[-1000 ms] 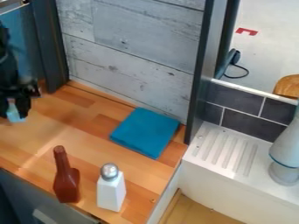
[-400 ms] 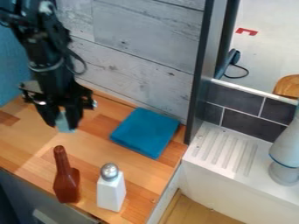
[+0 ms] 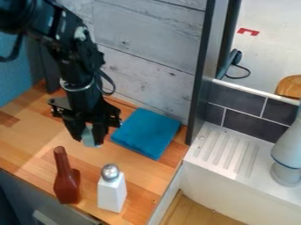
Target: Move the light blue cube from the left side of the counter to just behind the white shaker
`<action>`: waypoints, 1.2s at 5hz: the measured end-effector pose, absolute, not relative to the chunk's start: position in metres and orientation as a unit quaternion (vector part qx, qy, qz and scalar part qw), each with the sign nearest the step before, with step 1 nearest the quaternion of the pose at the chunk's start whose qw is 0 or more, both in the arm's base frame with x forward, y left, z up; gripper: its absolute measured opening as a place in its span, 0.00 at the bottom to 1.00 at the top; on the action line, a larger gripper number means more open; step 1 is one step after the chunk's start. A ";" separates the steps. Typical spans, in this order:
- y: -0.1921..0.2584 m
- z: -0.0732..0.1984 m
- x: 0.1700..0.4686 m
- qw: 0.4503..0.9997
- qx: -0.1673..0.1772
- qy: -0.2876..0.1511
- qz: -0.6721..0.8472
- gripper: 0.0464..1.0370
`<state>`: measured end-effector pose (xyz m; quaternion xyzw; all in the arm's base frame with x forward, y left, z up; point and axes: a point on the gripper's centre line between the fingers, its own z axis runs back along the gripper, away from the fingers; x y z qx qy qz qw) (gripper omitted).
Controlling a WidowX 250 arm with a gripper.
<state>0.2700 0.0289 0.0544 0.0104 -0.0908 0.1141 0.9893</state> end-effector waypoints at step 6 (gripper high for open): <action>0.002 -0.016 0.292 0.992 0.037 -0.055 0.106 0.57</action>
